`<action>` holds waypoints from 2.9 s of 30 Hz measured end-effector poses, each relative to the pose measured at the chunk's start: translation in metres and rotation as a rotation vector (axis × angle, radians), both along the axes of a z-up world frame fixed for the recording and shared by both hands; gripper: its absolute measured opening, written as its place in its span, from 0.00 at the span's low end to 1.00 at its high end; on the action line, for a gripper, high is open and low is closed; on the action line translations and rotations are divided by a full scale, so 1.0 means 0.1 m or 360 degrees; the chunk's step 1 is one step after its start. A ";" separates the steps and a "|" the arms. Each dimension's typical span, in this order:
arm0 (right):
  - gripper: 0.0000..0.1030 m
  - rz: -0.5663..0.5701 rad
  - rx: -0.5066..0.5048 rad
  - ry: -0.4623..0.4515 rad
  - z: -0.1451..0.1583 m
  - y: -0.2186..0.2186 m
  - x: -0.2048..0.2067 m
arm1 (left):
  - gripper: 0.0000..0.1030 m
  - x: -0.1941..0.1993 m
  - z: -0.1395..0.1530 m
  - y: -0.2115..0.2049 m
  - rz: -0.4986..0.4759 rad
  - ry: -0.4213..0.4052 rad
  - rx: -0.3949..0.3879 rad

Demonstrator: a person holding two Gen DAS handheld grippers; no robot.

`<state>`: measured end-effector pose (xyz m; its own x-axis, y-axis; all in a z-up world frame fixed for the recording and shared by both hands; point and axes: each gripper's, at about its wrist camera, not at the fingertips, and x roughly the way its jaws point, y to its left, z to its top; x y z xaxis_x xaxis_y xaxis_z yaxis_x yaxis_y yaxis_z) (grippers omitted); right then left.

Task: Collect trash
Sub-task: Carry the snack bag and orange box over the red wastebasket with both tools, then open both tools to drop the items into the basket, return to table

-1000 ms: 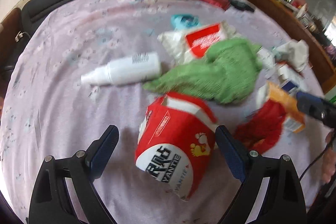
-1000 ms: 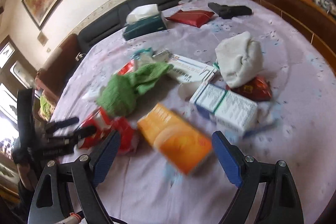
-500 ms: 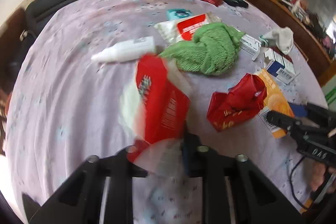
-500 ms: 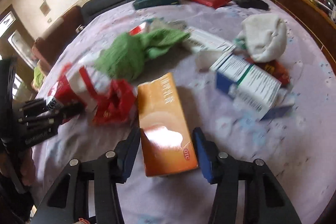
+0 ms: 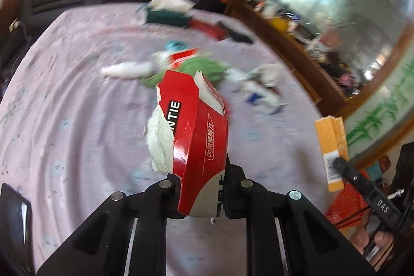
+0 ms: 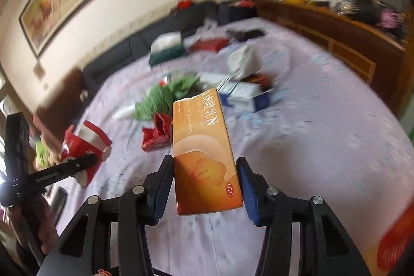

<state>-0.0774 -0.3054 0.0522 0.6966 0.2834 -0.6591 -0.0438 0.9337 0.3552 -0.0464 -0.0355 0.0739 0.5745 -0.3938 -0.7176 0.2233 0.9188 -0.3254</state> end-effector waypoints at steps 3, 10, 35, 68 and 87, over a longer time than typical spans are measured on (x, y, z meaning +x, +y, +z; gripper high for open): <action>0.51 -0.0098 0.0055 -0.0085 0.20 -0.20 -0.43 | 0.17 -0.21 0.20 -0.30 -0.0107 -0.0079 -0.0018; 0.51 -0.0377 0.0115 -0.0265 0.54 -0.70 -1.23 | 0.17 -0.64 0.47 -1.09 -0.0443 -0.0164 -0.0093; 0.51 -0.1368 0.0106 -0.0386 0.74 -2.15 -3.12 | 0.17 -1.47 0.61 -3.34 -0.1257 -0.0163 -0.0117; 0.51 -0.1539 0.0199 -0.0238 0.38 -2.82 -3.19 | 0.18 -1.42 -0.25 -4.77 -0.1513 0.0051 0.0011; 0.63 -0.1559 0.0268 -0.0223 0.25 -3.00 -3.10 | 0.58 -1.38 -0.32 -4.54 -0.1441 -0.0070 0.0072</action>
